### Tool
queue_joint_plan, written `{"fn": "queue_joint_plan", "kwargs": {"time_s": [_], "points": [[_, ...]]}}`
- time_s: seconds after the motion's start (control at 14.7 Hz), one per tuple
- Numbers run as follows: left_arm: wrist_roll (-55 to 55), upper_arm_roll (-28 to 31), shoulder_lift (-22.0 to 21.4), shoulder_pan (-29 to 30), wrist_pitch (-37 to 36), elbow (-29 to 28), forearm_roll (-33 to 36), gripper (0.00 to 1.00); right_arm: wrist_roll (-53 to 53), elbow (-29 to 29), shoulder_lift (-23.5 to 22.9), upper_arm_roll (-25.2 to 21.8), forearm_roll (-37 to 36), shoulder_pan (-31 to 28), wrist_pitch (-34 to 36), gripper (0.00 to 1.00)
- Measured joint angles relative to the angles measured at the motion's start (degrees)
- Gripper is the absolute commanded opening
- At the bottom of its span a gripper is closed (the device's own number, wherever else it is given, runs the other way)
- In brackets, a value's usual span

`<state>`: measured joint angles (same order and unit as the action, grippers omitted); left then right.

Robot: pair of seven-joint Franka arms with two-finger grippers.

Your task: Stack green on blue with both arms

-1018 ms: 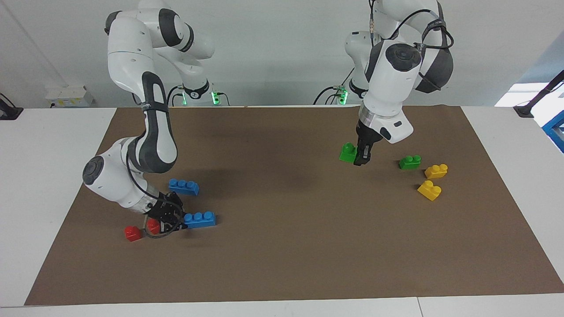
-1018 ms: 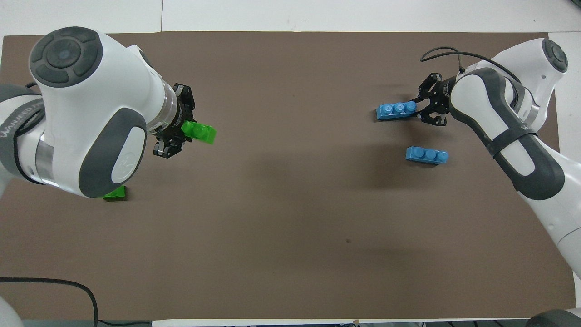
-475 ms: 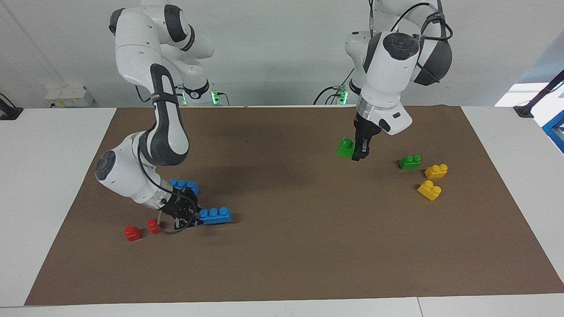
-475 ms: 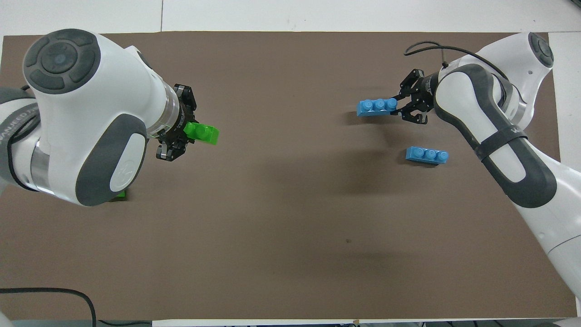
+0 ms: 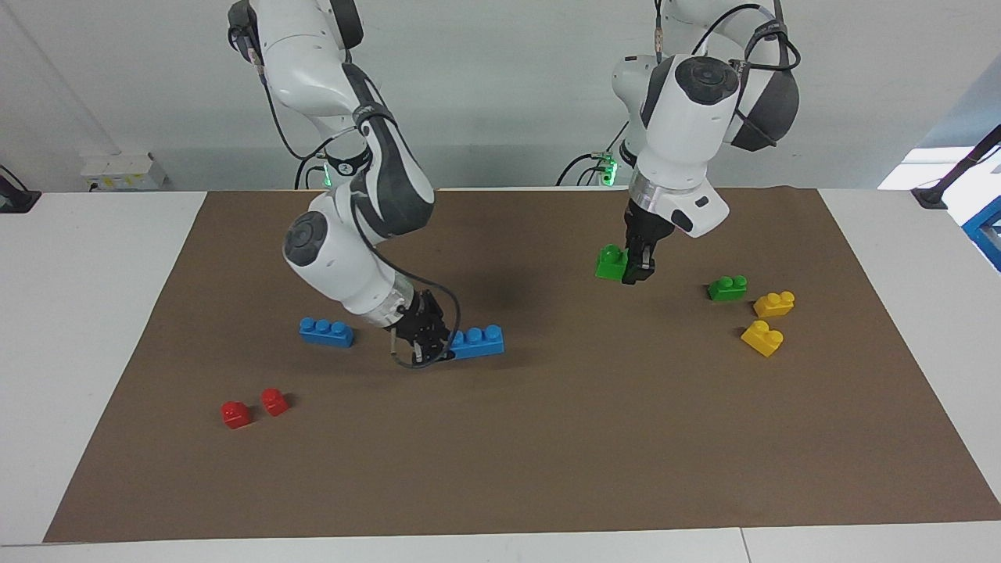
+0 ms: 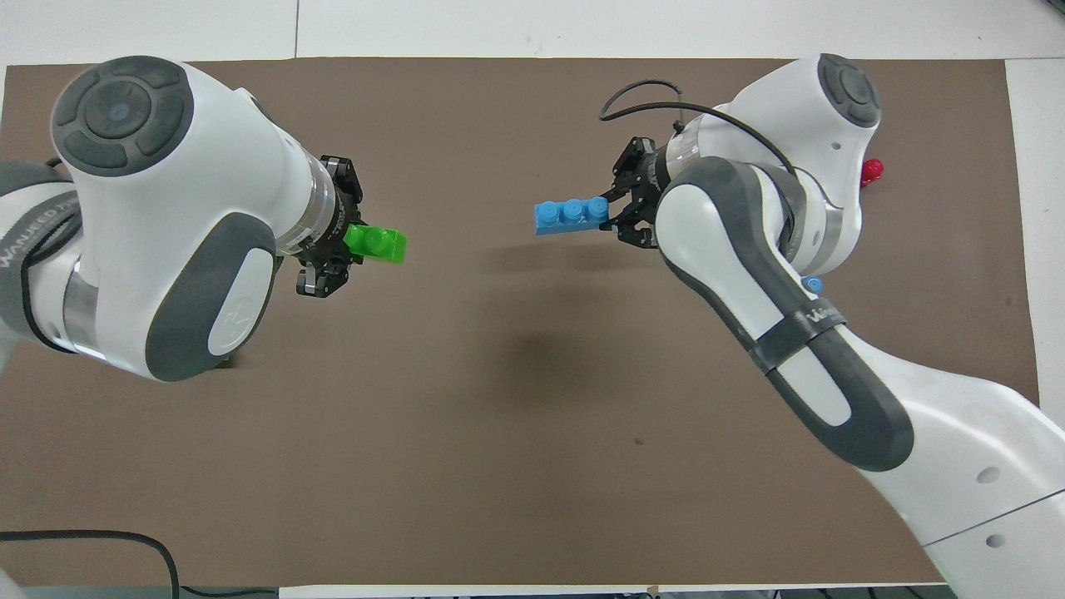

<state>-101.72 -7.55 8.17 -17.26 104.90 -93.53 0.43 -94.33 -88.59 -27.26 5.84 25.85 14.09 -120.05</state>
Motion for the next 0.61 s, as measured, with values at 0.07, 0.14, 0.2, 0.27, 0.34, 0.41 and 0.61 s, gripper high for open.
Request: {"fn": "queue_joint_plan", "kwargs": {"time_s": [0.07, 0.14, 0.2, 0.27, 0.34, 0.41, 0.61], "points": [[-0.5, 0.0, 0.0, -0.1, 0.0, 0.0, 0.0, 0.0, -1.6, 0.0, 0.0, 0.0, 0.0, 1.5, -0.3, 0.0], [-0.8, 0.0, 0.0, -0.2, 0.0, 0.1, 0.0, 0.0, -3.0, -0.1, 0.0, 0.0, 0.1, 2.8, -0.7, 0.0], [-0.9, 0.0, 0.0, -0.3, 0.0, 0.1, 0.0, 0.0, -4.2, -0.5, 0.0, 0.0, 0.1, 3.8, -2.0, 0.0], [-1.0, 0.0, 0.0, -0.4, 0.0, 0.1, 0.0, 0.0, -5.6, -1.2, 0.0, 0.0, 0.1, 4.8, -4.0, 0.0], [-1.2, -0.1, 0.0, -0.6, 0.0, 0.1, 0.0, 0.0, -7.3, -2.2, 0.0, 0.0, 0.1, 5.7, -6.5, 0.0], [-1.7, -0.2, 0.0, -0.9, 0.0, 0.1, 0.0, 0.0, -8.9, -3.3, 0.0, 0.0, 0.2, 6.7, -8.8, 0.0], [-3.4, -0.2, 0.7, -1.9, 0.0, 0.0, 0.0, 0.0, -11.9, -6.6, -0.1, 0.0, 0.2, 9.8, -14.3, 0.0]]}}
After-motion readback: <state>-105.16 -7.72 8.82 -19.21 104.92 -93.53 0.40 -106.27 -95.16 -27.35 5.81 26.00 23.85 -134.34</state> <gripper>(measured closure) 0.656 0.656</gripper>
